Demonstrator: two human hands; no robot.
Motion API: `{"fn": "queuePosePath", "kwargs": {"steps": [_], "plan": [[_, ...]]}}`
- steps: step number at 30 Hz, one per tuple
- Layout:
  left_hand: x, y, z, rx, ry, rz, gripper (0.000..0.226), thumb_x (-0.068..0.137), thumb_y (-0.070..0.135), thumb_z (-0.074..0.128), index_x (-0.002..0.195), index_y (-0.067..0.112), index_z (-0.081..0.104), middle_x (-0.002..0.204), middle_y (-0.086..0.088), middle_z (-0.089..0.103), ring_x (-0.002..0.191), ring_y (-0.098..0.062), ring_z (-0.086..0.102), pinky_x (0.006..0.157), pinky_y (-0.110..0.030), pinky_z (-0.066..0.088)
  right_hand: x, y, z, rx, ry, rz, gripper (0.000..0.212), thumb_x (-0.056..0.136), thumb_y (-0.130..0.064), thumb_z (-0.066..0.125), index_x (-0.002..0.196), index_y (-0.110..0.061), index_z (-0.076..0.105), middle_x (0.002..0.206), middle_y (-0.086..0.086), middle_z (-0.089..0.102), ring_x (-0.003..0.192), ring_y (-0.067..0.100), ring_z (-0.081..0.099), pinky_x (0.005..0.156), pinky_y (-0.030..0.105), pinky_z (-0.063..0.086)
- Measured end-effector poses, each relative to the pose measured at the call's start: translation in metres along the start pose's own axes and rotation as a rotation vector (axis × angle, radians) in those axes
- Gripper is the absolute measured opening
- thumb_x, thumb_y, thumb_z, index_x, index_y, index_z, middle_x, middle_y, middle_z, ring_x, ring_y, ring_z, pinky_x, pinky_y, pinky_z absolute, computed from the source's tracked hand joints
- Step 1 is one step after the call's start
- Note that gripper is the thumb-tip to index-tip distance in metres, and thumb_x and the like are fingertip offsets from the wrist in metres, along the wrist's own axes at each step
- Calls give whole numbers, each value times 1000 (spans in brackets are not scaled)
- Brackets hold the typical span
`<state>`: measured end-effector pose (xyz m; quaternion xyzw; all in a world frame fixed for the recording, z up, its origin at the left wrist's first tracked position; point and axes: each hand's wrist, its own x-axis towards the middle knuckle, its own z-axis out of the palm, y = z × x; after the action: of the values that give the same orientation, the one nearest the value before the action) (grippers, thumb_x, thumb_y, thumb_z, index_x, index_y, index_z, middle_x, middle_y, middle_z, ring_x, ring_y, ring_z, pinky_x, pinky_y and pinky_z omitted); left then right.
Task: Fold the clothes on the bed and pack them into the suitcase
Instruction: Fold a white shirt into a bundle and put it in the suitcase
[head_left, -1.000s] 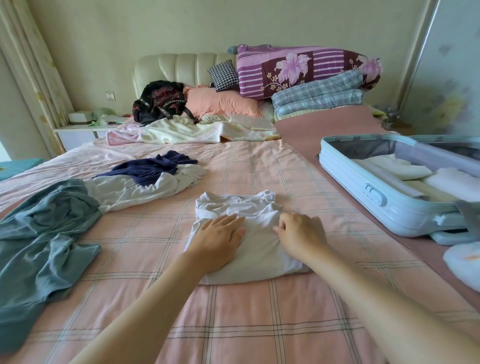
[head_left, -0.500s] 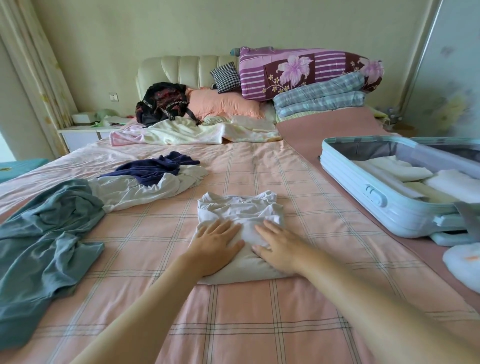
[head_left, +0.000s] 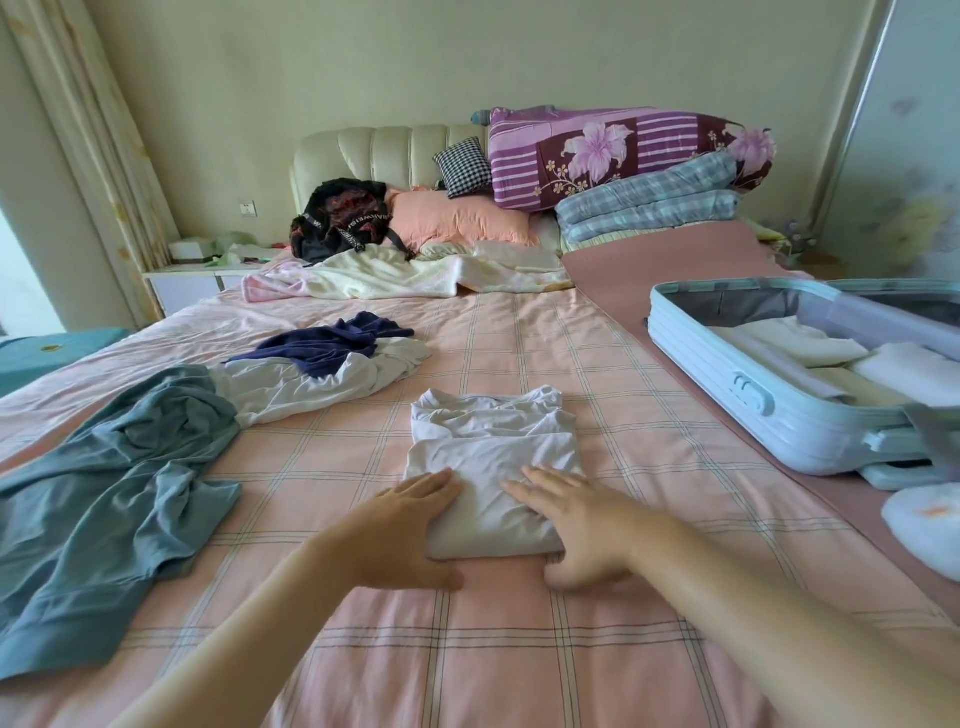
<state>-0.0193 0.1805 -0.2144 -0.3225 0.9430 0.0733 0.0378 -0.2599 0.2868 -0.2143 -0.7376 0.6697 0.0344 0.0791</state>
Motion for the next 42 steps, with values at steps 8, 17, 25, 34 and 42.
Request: {"fn": "queuePosePath", "kwargs": {"steps": [8, 17, 25, 34, 42], "plan": [[-7, 8, -22, -230, 121, -148, 18, 87, 17, 50, 76, 24, 61, 72, 9, 61, 68, -13, 56, 58, -22, 38, 0, 0, -28, 176, 100, 121, 20, 77, -4, 45, 82, -17, 59, 91, 2, 64, 88, 25, 60, 72, 34, 48], [5, -7, -32, -362, 178, -271, 18, 86, 27, 61, 70, 21, 55, 72, 5, 57, 68, -16, 51, 60, -29, 39, -7, 18, -35, 332, 278, 215, 12, 82, -23, 58, 70, -25, 58, 75, -7, 55, 74, 19, 52, 63, 30, 35], [35, 58, -2, -11, 513, 44, 42, 101, 33, 42, 141, 25, 49, 143, 9, 52, 135, -14, 43, 115, -33, 26, 38, 28, 5, -119, 517, 257, 23, 99, -30, 50, 116, -29, 64, 114, -3, 70, 104, 23, 66, 80, 32, 45], [33, -4, 15, -103, 320, 105, 81, 78, 63, 67, 148, 36, 36, 153, 14, 39, 136, -12, 42, 114, -34, 34, 43, 45, 18, -213, 763, 153, 38, 73, -9, 78, 107, -18, 65, 101, 5, 59, 83, 27, 58, 68, 36, 45], [1, -34, 11, -293, 522, 115, 25, 69, 33, 89, 83, 25, 69, 76, 17, 62, 76, -6, 60, 67, -19, 49, 10, 28, 9, 19, 461, -157, 26, 68, -50, 52, 82, -29, 45, 85, -15, 46, 78, 14, 50, 71, 27, 42]]}}
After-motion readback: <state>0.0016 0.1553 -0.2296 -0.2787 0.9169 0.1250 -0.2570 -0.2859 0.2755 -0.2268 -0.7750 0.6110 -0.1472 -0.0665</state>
